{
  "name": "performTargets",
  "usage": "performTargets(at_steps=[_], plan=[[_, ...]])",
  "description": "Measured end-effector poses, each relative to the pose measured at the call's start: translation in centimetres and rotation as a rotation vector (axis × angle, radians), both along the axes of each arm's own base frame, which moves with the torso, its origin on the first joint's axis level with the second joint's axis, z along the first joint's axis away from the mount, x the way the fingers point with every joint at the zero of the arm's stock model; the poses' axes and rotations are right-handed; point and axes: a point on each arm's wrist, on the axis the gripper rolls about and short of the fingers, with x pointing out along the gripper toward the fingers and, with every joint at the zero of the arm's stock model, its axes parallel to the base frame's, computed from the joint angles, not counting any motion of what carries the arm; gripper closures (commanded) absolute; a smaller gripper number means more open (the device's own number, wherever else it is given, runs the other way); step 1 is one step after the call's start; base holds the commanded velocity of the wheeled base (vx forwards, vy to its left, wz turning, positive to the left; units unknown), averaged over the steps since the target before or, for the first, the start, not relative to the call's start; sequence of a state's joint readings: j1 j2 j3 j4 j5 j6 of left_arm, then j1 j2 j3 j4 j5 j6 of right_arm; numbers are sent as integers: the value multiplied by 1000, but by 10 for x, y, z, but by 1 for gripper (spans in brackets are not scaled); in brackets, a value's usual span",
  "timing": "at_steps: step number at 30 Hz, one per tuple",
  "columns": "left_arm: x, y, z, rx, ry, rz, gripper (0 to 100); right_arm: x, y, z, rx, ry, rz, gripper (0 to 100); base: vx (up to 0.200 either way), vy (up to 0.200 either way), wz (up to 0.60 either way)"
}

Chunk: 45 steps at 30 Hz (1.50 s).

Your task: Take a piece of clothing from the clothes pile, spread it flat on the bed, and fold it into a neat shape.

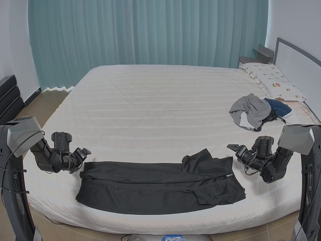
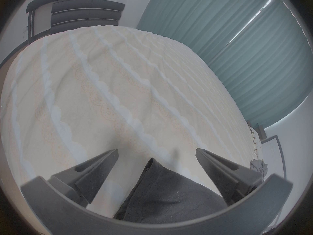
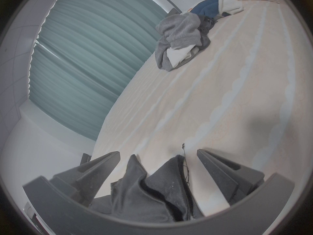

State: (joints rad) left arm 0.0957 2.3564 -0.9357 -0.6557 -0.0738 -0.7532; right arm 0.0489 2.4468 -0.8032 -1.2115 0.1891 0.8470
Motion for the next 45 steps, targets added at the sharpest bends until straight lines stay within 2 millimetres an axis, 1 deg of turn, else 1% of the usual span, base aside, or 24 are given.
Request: performTargets(at_steps=[3,5,9,12,15,19,23,27,35,43,44,45], plan=[[-1,2,0,-32,7,-4,0,-7,2,7,8,4,19,0,0,0,0],[-2,4,2,-73,8,-11,0,-10,7,12,4,6,44,0,0,0,0],[-2,9,8,-130,-4,-10,0,-13,16,17,-63,20,105,0,0,0,0],[-3,11,11,-142,-12,-6,0,-11,24,22,-91,17,141,0,0,0,0],[-3,12,13,-144,-16,-4,0,-6,34,28,-109,-6,181,0,0,0,0],[-3,12,14,-144,-18,-3,0,-3,42,29,-123,-22,236,0,0,0,0],[-3,12,14,-144,-19,-2,0,-3,53,25,-136,-26,291,0,0,0,0],[-3,12,15,-143,-20,-2,0,1,59,18,-154,-29,316,0,0,0,0],[-3,12,15,-142,-19,-5,0,6,57,4,-168,-13,318,0,0,0,0],[-3,12,15,-141,-19,-5,0,3,57,-5,-195,4,335,0,0,0,0],[-3,12,15,-141,-19,-5,0,3,57,-6,-203,3,339,100,0,0,0],[-3,12,15,-141,-19,-5,0,3,57,-6,-211,2,344,100,0,0,0]])
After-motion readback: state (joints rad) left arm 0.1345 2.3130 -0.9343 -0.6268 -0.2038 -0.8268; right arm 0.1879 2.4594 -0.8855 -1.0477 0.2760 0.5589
